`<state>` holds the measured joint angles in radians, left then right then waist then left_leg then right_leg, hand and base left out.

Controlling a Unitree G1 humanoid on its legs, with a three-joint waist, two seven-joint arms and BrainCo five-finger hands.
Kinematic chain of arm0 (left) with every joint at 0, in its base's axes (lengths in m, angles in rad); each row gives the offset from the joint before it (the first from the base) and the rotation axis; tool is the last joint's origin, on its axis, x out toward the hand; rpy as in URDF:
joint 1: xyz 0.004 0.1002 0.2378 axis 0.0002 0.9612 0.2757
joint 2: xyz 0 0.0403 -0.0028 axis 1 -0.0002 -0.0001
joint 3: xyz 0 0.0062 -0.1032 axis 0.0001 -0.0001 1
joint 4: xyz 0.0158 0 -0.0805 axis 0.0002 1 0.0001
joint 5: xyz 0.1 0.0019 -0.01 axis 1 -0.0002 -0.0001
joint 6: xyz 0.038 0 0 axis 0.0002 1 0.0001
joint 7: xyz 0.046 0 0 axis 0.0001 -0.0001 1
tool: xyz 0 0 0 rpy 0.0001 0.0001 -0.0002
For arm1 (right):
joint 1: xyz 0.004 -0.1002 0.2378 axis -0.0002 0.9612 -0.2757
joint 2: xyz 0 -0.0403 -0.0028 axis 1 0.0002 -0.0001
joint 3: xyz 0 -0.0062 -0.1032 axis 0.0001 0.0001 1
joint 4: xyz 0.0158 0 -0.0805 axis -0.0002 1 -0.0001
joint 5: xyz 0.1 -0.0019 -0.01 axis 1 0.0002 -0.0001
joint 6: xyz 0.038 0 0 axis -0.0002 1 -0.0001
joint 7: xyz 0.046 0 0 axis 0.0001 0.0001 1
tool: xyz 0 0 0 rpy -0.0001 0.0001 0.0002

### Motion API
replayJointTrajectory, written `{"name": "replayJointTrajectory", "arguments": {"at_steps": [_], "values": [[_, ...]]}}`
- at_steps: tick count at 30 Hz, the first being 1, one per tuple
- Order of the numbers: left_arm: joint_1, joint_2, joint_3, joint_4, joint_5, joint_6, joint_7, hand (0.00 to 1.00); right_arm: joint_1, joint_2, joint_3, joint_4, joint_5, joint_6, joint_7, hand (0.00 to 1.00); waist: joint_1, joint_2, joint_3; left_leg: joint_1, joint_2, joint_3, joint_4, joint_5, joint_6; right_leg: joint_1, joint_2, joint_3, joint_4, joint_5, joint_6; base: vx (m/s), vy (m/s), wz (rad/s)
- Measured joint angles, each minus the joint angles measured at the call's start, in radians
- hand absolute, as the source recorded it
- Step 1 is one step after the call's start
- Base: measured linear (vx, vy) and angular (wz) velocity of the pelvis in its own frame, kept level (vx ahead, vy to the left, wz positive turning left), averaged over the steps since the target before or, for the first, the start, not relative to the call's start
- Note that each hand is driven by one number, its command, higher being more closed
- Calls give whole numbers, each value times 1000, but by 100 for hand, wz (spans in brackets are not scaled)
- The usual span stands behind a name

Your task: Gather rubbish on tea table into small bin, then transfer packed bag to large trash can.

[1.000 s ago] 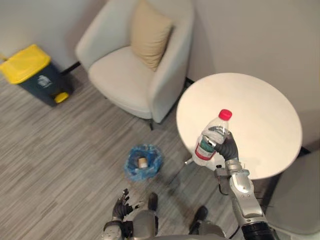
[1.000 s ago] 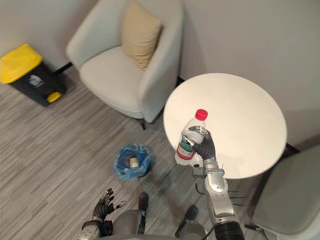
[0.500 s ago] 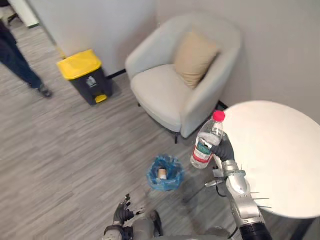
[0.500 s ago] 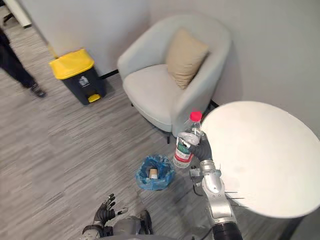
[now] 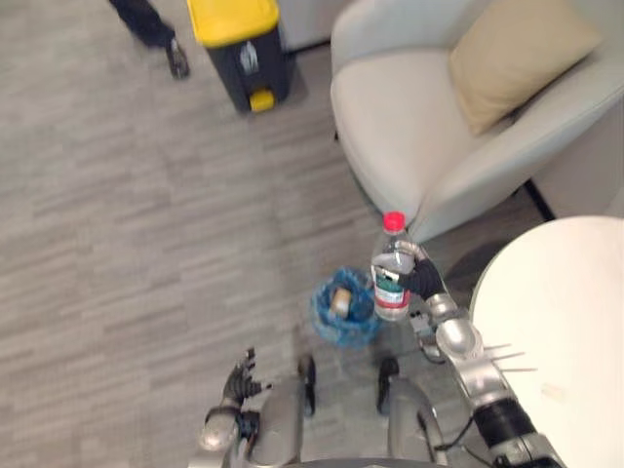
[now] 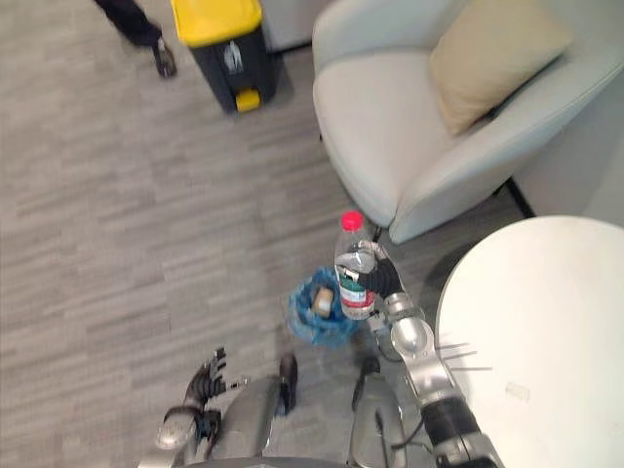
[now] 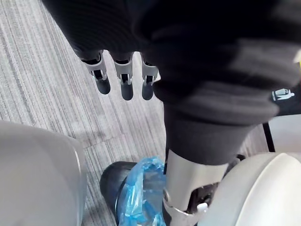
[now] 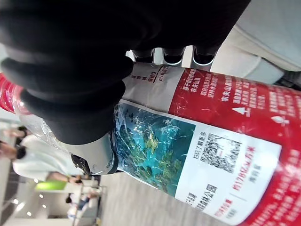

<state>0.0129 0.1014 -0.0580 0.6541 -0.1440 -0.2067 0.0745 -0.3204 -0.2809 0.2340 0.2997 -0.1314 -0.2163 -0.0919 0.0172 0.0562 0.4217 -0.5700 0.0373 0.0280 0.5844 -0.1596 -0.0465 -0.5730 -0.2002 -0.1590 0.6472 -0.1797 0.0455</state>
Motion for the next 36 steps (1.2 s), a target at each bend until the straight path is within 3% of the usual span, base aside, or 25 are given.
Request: {"name": "replayJointTrajectory", "arguments": {"at_steps": [6,13,16,20,21,30,36], "values": [[-170,-49,60,-48,-105,-12,43,0,-221,17,57,40,-69,10,-72,100,21,5,67,-372,83,53,188,-25,-4,-363,-8,0,191,-38,-9,-256,-106,7],[-277,-58,121,-247,-188,-64,82,0,-461,-49,50,40,-87,46,-177,100,58,5,111,-720,108,48,366,-10,-4,-713,-13,27,377,-48,-21,-97,-43,-3],[-287,-43,147,-313,-214,-88,83,0,-531,-76,46,41,-107,53,-213,100,61,5,118,-826,120,37,443,-15,13,-812,-14,28,446,-61,-30,-10,7,-5],[-290,-33,152,-345,-246,-70,84,0,-579,-102,19,93,-115,72,-250,100,81,6,119,-887,120,30,483,-23,20,-873,-22,31,495,-82,-22,-25,15,4],[-290,-33,151,-355,-255,-65,84,0,-589,-113,11,116,-115,76,-260,0,85,6,119,-895,119,29,482,-24,18,-882,-24,29,498,-84,-24,-47,26,7],[-290,-12,151,-374,-257,-61,81,0,-590,-119,8,169,-115,98,-275,0,80,5,117,-919,119,24,479,-23,10,-903,-28,20,501,-88,-30,-29,30,2],[-290,-11,150,-369,-255,-53,81,0,-527,-117,0,53,-156,91,-275,0,76,4,115,-912,119,7,484,-19,16,-884,-28,4,504,-90,-39,-2,25,2]]}}
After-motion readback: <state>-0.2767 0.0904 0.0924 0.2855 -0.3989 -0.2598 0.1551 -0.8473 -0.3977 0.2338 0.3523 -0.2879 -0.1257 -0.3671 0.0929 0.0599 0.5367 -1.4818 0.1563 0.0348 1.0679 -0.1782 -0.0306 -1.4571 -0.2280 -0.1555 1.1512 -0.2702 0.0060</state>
